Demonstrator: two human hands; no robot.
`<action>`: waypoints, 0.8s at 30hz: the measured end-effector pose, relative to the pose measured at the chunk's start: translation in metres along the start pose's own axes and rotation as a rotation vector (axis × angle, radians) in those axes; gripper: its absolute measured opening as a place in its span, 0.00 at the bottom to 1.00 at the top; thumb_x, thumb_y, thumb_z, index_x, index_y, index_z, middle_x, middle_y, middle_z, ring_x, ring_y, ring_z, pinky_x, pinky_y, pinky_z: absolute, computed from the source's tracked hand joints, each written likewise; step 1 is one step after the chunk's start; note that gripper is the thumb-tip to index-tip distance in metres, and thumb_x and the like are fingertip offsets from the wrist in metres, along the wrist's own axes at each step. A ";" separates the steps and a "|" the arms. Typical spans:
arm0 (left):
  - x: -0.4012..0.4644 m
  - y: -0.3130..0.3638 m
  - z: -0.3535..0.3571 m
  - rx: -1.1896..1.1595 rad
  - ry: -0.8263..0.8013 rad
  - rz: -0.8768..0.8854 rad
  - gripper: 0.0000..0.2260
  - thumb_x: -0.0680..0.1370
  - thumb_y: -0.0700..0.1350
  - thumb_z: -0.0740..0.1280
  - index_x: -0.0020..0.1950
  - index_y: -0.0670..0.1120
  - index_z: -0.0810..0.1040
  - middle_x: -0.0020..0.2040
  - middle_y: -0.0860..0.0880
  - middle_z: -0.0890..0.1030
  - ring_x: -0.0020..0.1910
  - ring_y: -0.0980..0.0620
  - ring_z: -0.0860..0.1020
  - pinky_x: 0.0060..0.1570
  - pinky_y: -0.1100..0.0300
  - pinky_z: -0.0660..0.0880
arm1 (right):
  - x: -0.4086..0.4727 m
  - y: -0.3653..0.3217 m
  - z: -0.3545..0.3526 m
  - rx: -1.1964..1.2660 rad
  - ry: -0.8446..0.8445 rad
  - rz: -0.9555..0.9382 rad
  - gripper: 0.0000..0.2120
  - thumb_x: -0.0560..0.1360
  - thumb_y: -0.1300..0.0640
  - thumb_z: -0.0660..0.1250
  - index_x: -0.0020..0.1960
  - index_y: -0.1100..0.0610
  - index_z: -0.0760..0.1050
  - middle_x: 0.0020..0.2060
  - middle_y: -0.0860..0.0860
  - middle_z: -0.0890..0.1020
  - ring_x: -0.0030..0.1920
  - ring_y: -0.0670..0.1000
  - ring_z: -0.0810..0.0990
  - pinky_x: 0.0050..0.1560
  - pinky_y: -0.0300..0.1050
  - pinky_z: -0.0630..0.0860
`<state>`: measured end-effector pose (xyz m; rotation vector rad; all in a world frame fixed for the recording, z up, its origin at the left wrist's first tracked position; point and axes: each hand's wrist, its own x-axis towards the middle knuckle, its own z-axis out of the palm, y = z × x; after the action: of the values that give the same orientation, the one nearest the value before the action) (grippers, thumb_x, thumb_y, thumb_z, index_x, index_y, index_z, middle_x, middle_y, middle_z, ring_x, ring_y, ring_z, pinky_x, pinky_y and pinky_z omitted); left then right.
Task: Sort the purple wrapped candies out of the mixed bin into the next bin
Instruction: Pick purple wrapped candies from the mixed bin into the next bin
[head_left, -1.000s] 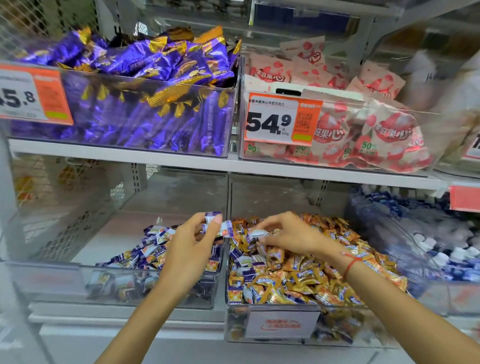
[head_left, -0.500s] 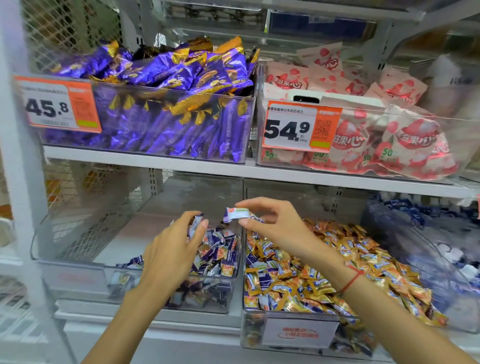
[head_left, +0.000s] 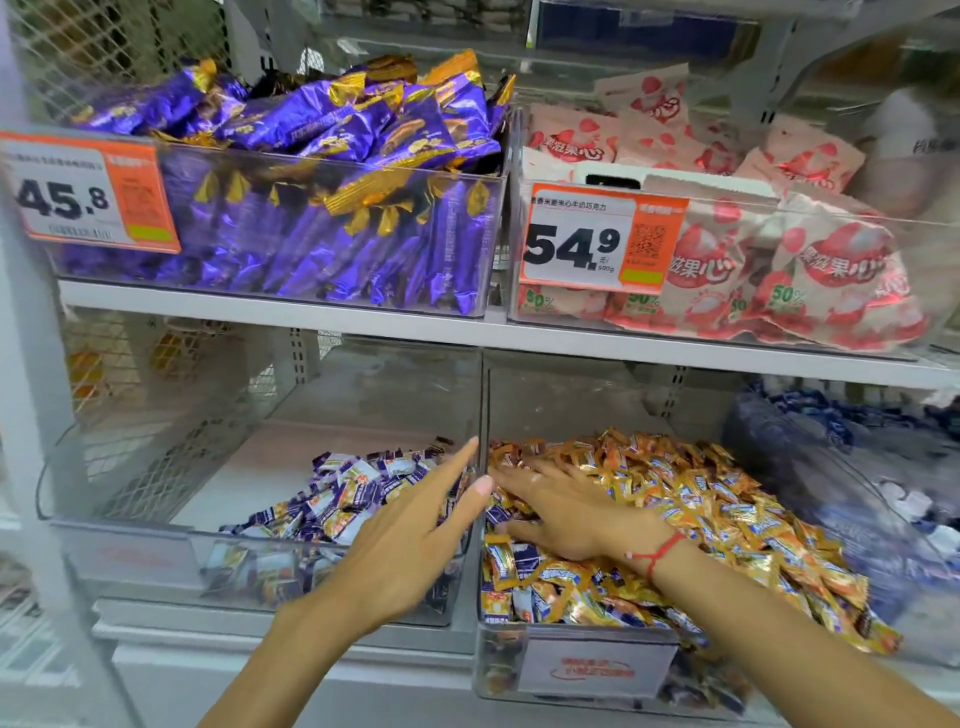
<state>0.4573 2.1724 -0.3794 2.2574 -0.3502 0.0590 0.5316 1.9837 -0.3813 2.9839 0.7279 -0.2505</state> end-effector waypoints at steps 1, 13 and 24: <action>0.000 0.001 0.000 0.015 0.009 -0.007 0.28 0.74 0.69 0.48 0.74 0.70 0.51 0.73 0.64 0.64 0.62 0.63 0.69 0.54 0.63 0.63 | 0.000 0.004 0.000 -0.092 -0.016 0.008 0.29 0.81 0.40 0.53 0.79 0.44 0.47 0.78 0.46 0.53 0.77 0.53 0.52 0.76 0.57 0.47; -0.002 0.002 -0.003 0.095 -0.009 -0.016 0.28 0.72 0.70 0.45 0.73 0.71 0.49 0.73 0.62 0.66 0.62 0.59 0.74 0.48 0.63 0.71 | -0.044 0.053 -0.036 0.031 0.090 0.190 0.15 0.80 0.48 0.62 0.65 0.38 0.74 0.70 0.49 0.71 0.68 0.53 0.70 0.68 0.51 0.65; -0.003 0.013 -0.004 0.130 -0.024 -0.057 0.27 0.75 0.66 0.47 0.75 0.67 0.50 0.66 0.55 0.76 0.29 0.70 0.72 0.35 0.68 0.67 | 0.018 -0.002 -0.005 -0.028 0.216 -0.028 0.16 0.73 0.47 0.72 0.58 0.52 0.80 0.55 0.51 0.80 0.57 0.55 0.77 0.49 0.46 0.71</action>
<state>0.4509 2.1682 -0.3676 2.3970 -0.3018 0.0251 0.5468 1.9942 -0.3793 3.0060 0.7856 0.0829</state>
